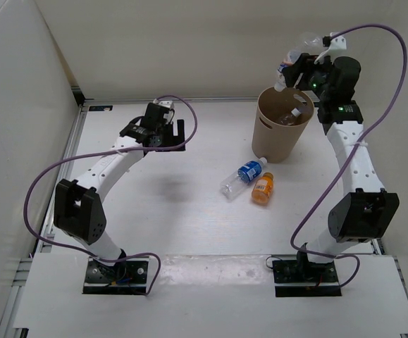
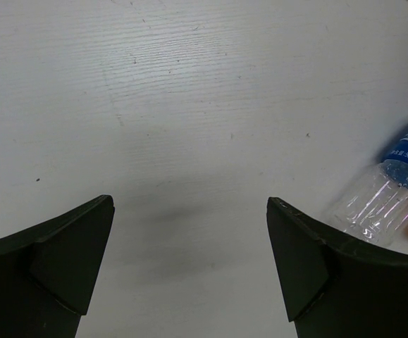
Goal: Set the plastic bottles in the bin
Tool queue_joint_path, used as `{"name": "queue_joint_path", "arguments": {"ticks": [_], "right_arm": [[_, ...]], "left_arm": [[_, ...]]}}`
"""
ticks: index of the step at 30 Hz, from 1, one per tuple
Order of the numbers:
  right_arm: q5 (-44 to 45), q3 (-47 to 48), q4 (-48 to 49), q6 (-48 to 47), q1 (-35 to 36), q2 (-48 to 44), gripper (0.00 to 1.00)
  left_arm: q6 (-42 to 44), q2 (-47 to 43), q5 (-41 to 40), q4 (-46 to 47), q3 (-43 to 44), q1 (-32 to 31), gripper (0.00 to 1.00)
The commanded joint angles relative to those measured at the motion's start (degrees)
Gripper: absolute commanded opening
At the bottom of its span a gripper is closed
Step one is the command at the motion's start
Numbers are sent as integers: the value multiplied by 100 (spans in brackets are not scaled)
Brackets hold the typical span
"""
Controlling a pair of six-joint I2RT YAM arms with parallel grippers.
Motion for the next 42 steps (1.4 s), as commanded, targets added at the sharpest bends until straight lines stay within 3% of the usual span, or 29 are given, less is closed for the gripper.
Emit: {"name": "queue_joint_path", "arguments": {"ticks": [1, 8, 9, 12, 16, 18, 21, 25, 28, 34, 38, 39, 42], "right_arm": [[411, -116, 148, -66, 72, -190, 47], [166, -424, -230, 224, -260, -296, 52], [139, -450, -300, 241, -297, -340, 58], [16, -486, -388, 277, -323, -384, 90], [-283, -460, -90, 277, -507, -480, 90], [15, -190, 33, 408, -709, -489, 90], [-639, 372, -211, 636, -1200, -235, 90], [-696, 604, -476, 892, -1615, -120, 90], [-705, 429, -564, 980, -1844, -295, 90], [-1100, -774, -599, 1015, -2160, -893, 90], [-1363, -1241, -915, 822, -2353, -1166, 90], [-1495, -1259, -1029, 796, -2536, -1175, 90], [-1750, -1355, -1337, 822, -2801, -1184, 90]], "left_arm": [[51, -439, -96, -34, -99, 45, 100], [-28, -448, -79, -16, -249, 45, 100], [-46, -448, -61, -8, -240, 54, 100], [-73, -387, -26, -7, -196, 45, 100], [-46, -360, 18, -34, -143, 45, 100], [-46, -378, 18, -51, -108, 54, 100], [-37, -404, 18, -95, -134, 45, 100], [-38, -448, 44, -34, -205, 54, 100], [15, -527, 386, 185, -249, 45, 100], [234, -572, 1643, 1494, -451, -192, 100], [1050, 496, 1644, 594, 540, -701, 100], [1235, 684, 1635, 216, 1195, -772, 100], [1448, 1273, 1592, 123, 1622, -1132, 100]]}}
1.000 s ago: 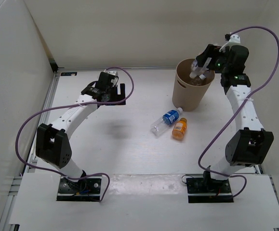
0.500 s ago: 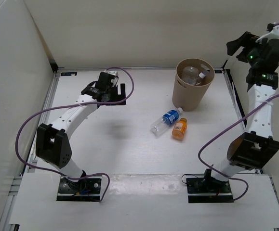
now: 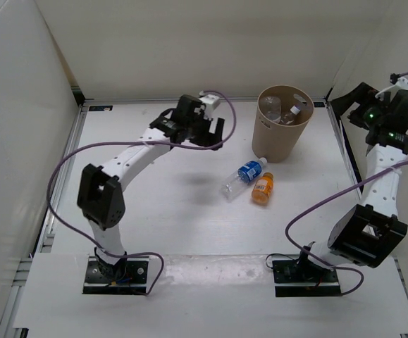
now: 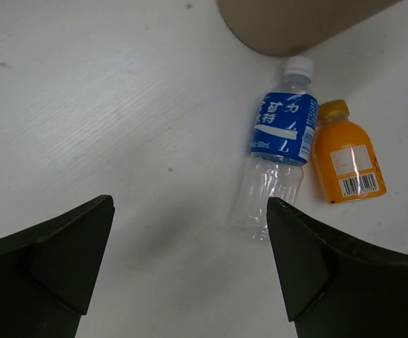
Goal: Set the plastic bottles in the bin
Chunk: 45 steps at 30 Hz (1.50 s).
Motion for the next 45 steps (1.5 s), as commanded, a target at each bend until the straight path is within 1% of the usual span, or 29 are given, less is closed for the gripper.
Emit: {"name": "queue_joint_path", "arguments": {"ticks": [1, 4, 9, 20, 24, 27, 37, 43, 45], "right_arm": [[-487, -49, -295, -48, -334, -213, 90], [-593, -58, -497, -92, -571, -222, 90], [-848, -5, -813, -285, -669, -222, 90], [-1208, 4, -963, -259, -853, -117, 90], [-1288, 13, -1086, -277, -959, -82, 90], [-1340, 21, -1122, -285, -1046, -73, 90], [-1446, -23, -1306, -303, -1248, -46, 90], [-1499, 127, -1315, -250, -1293, 76, 90], [-1507, 144, -1306, -215, -1284, 68, 90]], "left_arm": [[508, 430, 206, -304, 430, -361, 100], [455, 730, 302, -277, 605, -466, 100], [437, 1080, 540, -154, 693, -643, 100], [402, 1731, 979, -154, 1054, -1021, 100], [376, 2179, 1146, -444, 1607, -1196, 100], [245, 2452, 1190, -629, 1836, -1240, 100], [78, 2804, 1278, -963, 1942, -1232, 100], [-90, 3094, 1558, -1121, 2108, -1214, 100], [-142, 3129, 1577, -1147, 2109, -1223, 93]]}}
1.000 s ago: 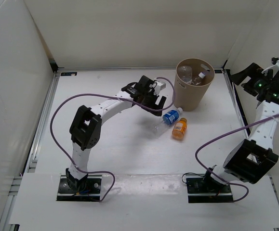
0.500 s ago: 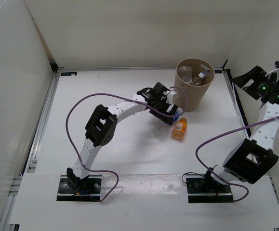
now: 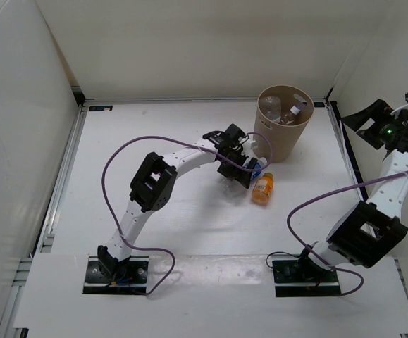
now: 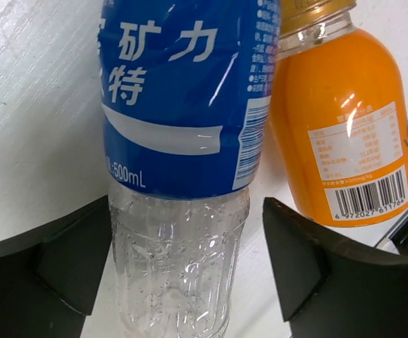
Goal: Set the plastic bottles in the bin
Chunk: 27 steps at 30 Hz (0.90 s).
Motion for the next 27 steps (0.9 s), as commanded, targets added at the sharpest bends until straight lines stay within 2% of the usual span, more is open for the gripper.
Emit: {"name": "queue_joint_path", "arguments": {"ticks": [1, 2, 9, 17, 21, 27], "right_arm": [[-100, 166, 16, 102, -110, 55, 90], [-91, 123, 7, 172, -119, 46, 90], [-117, -10, 60, 401, -251, 2, 90], [-135, -220, 130, 506, -330, -42, 90], [-135, -256, 183, 559, -313, -16, 90], [-126, -335, 332, 699, -199, 2, 90]], "left_arm": [[-99, -3, 291, -114, 161, -16, 90], [-99, -55, 309, -96, 144, 18, 84], [-257, -240, 345, 115, -190, 212, 68], [-503, -731, 221, 255, -393, 695, 43], [-643, -1048, -41, 221, -445, 1151, 36], [-696, -1742, -674, 431, -410, 1574, 34]]}}
